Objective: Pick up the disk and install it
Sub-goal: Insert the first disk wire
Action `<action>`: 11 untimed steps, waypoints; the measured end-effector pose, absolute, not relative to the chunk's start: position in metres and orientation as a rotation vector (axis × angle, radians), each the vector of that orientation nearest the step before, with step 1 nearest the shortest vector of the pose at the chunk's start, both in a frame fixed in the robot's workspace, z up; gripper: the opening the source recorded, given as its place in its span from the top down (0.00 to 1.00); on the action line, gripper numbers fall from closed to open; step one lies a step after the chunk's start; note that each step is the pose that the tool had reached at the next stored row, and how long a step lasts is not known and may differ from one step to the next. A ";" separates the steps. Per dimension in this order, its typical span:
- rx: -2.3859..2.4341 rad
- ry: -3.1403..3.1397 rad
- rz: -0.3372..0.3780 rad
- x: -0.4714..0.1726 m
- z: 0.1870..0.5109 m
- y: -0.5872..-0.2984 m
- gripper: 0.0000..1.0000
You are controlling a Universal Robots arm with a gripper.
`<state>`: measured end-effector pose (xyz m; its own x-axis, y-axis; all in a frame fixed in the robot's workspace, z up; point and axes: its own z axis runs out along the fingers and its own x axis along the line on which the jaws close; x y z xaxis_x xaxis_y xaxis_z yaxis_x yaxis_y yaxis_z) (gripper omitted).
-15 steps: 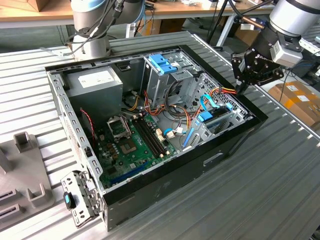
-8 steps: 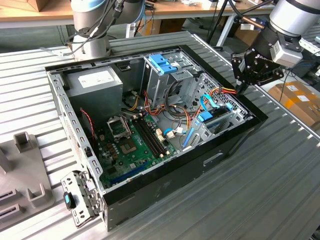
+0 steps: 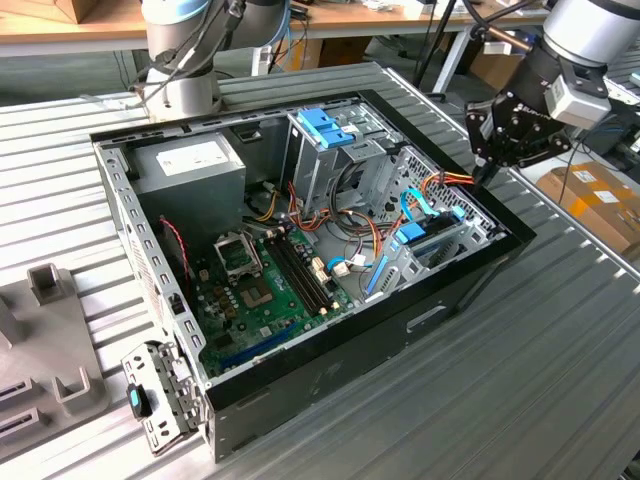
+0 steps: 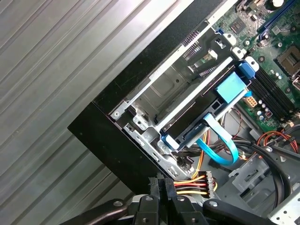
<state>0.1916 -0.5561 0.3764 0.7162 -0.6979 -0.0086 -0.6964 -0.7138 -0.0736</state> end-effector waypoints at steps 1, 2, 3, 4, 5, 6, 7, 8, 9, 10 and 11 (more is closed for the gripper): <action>-2.844 1.157 -0.030 0.192 0.377 -0.556 0.84; -2.843 1.157 -0.030 0.192 0.378 -0.556 0.84; -2.843 1.157 -0.030 0.192 0.378 -0.556 0.84; -2.843 1.157 -0.030 0.192 0.378 -0.556 0.84; -2.844 1.157 -0.030 0.192 0.378 -0.556 0.84; -2.844 1.157 -0.030 0.192 0.378 -0.556 0.84; -2.844 1.157 -0.030 0.192 0.378 -0.556 0.84; -2.844 1.157 -0.030 0.192 0.378 -0.556 0.84; -2.844 1.157 -0.031 0.191 0.379 -0.556 0.84; -2.844 1.157 -0.031 0.189 0.379 -0.556 0.84; -2.844 1.157 -0.030 0.188 0.378 -0.556 0.84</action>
<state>0.1879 -0.5561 0.3784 0.7161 -0.6979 -0.0086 -0.6965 -0.7138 -0.0737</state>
